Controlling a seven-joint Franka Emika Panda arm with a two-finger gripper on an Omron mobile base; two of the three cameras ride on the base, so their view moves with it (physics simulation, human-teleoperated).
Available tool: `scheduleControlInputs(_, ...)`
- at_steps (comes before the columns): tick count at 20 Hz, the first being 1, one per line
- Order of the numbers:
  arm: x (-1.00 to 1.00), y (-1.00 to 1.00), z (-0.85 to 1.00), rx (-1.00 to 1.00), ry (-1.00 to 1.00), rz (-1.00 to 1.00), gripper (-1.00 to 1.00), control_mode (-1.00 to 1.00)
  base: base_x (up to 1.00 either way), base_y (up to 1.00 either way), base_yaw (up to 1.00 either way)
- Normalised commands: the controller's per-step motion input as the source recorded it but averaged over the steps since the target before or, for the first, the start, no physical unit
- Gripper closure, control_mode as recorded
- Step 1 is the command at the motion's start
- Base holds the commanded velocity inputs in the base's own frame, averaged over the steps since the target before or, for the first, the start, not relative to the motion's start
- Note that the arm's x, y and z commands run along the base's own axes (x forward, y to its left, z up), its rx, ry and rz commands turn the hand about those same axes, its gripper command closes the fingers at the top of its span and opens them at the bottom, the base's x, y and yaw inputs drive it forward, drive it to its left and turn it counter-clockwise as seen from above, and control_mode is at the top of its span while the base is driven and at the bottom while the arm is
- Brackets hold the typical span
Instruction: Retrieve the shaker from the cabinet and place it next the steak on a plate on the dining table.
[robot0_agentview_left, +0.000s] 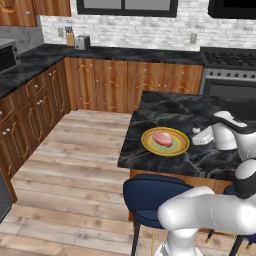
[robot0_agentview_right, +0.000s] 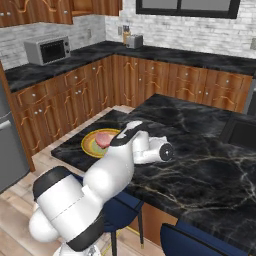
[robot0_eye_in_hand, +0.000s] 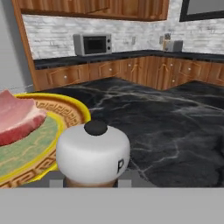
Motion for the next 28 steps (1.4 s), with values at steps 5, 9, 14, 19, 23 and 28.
scheduleControlInputs(5, 0.00, 0.00, -0.29, 0.00, 0.00, 0.07, -1.00, -1.00, 0.00, 0.00, 0.00)
scheduleControlInputs(9, 0.00, 0.00, -0.28, 0.00, 0.00, 0.06, -1.00, -1.00, 0.00, 0.00, 0.00)
scheduleControlInputs(14, -0.02, 0.00, -0.13, 0.00, 0.00, 0.03, -1.00, -1.00, 0.00, 0.00, 0.00)
scheduleControlInputs(19, -0.16, -0.21, 0.06, 0.00, -0.08, 0.02, -1.00, -1.00, 0.00, 0.00, 0.00)
scheduleControlInputs(23, -0.33, -0.18, 0.54, 0.00, -0.14, 0.00, -1.00, -1.00, 0.00, 0.00, 0.00)
scheduleControlInputs(28, -0.17, 0.06, 0.69, -0.04, -0.02, 0.08, -1.00, -1.00, 0.00, 0.00, 0.00)
